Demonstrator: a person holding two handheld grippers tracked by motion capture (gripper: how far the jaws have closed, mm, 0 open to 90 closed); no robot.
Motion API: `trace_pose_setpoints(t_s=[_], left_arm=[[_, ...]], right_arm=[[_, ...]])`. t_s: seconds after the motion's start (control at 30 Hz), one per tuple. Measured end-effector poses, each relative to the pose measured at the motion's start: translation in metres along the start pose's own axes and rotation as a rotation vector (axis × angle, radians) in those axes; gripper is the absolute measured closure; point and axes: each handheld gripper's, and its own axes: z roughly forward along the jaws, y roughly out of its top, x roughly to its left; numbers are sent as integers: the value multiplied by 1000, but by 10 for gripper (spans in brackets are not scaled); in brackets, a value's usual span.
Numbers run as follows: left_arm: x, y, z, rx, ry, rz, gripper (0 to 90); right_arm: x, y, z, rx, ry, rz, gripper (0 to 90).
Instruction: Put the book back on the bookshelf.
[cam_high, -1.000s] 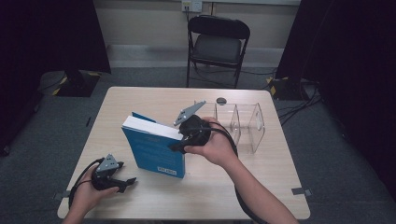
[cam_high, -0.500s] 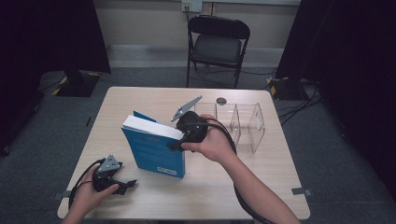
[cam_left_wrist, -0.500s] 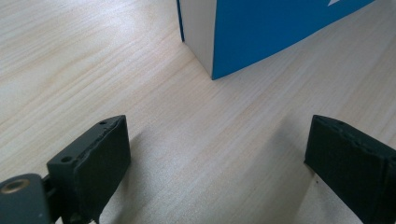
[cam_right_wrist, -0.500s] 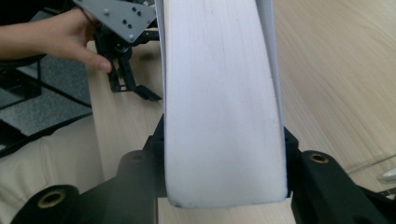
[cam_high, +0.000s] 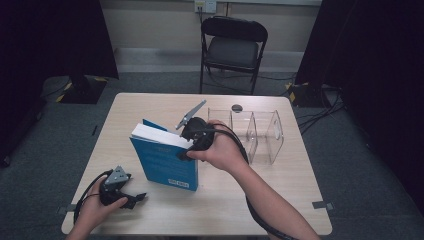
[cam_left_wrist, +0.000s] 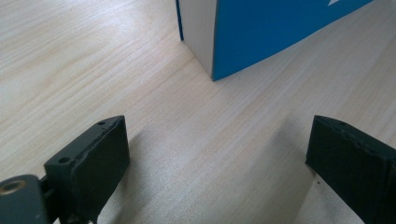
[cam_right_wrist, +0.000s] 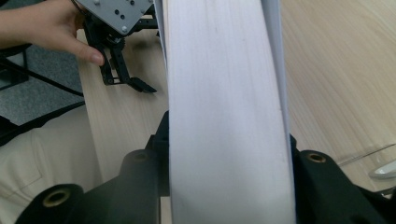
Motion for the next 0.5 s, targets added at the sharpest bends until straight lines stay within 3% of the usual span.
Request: trace_pose_setpoints(t_s=[0.37,0.5], left_arm=[[0,0,0,1,2,-1,52],[0,0,0,1,2,-2,53]], right_arm=[[2,3,1,27,-9,-69,597],[4,4,1,42,-22,-25,605]])
